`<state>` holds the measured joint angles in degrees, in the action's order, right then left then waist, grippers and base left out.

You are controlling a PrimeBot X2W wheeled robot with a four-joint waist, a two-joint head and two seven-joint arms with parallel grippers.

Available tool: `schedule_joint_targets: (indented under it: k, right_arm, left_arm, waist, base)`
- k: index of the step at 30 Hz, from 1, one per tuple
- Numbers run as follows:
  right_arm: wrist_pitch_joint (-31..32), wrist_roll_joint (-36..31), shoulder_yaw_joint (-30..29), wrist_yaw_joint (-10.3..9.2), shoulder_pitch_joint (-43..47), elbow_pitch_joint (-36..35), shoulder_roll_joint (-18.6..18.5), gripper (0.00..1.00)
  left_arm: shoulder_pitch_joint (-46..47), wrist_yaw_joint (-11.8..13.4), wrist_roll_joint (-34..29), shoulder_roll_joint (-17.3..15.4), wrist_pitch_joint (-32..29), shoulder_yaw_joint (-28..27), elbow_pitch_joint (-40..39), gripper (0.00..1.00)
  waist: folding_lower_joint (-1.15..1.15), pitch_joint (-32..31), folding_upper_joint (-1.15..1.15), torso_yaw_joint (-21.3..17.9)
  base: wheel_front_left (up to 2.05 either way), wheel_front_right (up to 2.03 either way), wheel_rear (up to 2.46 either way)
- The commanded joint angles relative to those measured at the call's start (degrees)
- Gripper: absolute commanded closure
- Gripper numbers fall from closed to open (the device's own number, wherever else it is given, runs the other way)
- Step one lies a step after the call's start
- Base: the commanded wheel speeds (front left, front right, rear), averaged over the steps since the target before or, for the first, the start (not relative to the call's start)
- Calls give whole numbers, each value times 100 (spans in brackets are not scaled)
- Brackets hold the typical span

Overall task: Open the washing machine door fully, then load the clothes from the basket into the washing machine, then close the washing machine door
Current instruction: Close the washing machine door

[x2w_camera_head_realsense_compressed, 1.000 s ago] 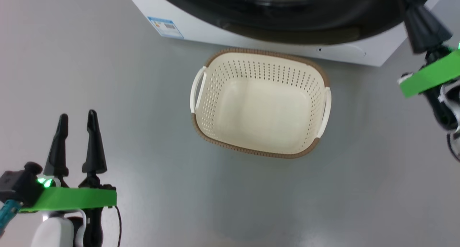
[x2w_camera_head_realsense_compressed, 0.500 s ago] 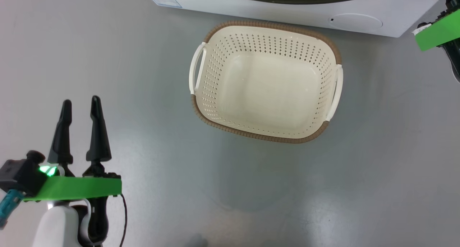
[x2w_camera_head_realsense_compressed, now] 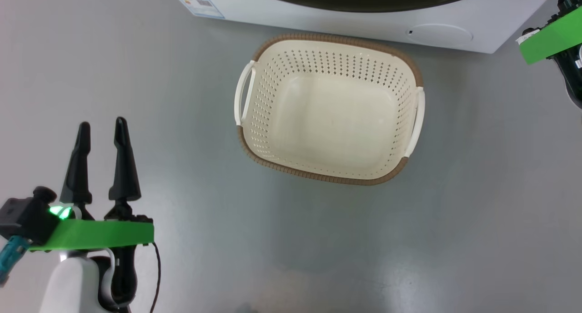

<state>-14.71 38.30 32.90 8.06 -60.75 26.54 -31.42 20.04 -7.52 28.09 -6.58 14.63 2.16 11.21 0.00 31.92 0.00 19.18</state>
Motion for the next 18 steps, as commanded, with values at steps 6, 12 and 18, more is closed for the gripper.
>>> schedule_joint_targets:
  k: [6, 12, 18]
  right_arm:
    - [-29, 94, -73, -57, 359, -71, 71, 44]
    - [-29, 137, 23, -57, 840, -249, 193, 0]
    - [-29, 133, -65, -57, 1363, -529, 299, 0]
  left_arm:
    - [4, 3, -48, -281, 37, -141, -14, 0]
    - [-82, 3, -59, -364, 37, -120, 58, 0]
    - [-226, 3, -69, -437, 37, -108, 126, 0]
  waist:
    - [0, -362, 0, -175]
    - [0, -854, 0, -407]
    - [0, -1325, 0, -740]
  base:
    - [0, 0, 0]
    - [0, 0, 0]
    - [0, 0, 0]
